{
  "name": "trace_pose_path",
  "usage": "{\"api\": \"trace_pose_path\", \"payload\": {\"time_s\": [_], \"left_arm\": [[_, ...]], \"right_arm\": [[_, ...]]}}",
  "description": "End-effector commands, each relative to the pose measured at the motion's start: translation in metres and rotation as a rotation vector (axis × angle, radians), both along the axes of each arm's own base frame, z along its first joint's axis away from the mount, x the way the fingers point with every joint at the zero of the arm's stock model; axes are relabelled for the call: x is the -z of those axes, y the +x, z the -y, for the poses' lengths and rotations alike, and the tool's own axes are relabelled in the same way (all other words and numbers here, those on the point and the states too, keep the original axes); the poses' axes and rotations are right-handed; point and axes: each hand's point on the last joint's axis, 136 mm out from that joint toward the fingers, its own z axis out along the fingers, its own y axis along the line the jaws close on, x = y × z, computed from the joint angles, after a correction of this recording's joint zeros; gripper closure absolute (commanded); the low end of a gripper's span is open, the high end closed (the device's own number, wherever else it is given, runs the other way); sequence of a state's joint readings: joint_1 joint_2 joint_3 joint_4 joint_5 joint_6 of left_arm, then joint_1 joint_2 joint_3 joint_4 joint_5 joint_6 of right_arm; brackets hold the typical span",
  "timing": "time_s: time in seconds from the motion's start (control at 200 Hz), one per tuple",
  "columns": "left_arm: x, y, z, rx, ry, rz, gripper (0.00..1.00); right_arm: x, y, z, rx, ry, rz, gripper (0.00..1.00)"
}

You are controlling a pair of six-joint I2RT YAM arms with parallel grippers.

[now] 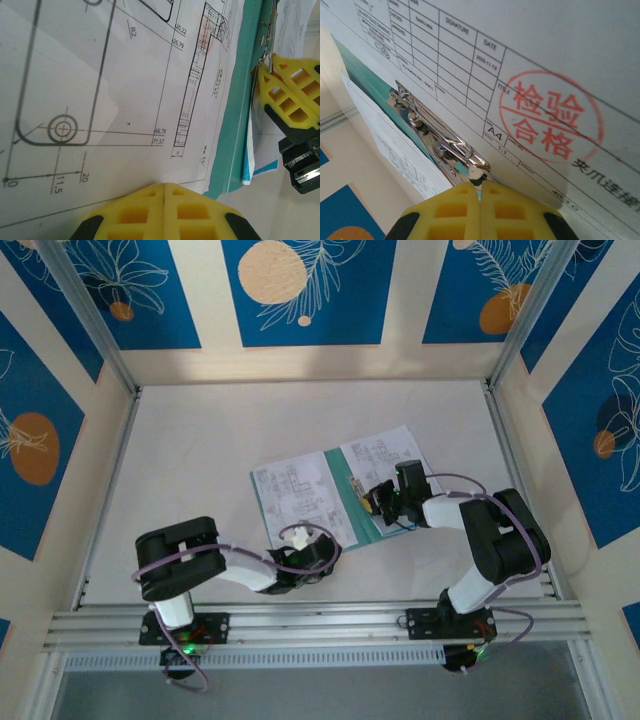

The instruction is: Put the files into the folder

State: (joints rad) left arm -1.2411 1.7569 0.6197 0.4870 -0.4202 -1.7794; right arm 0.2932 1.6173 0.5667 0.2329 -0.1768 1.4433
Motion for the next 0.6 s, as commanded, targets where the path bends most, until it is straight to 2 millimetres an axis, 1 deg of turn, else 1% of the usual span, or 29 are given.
{"api": "trace_pose_path", "payload": {"time_s": [0.0, 0.09, 0.31, 0.59], "left_arm": [[0.049, -0.024, -0.043, 0.019, 0.208, -0.098, 1.00], [0.049, -0.023, -0.042, 0.021, 0.208, -0.099, 1.00], [0.050, -0.023, -0.042, 0.024, 0.204, -0.102, 1.00], [0.049, -0.021, -0.040, 0.032, 0.194, -0.103, 1.00]], "right_arm": [[0.087, -0.094, 0.060, 0.073, -0.322, -0.429, 1.00], [0.086, -0.097, 0.061, 0.065, -0.354, -0.441, 1.00], [0.087, -0.111, 0.068, 0.044, -0.460, -0.500, 1.00], [0.085, -0.117, 0.070, 0.017, -0.555, -0.545, 1.00]]}}
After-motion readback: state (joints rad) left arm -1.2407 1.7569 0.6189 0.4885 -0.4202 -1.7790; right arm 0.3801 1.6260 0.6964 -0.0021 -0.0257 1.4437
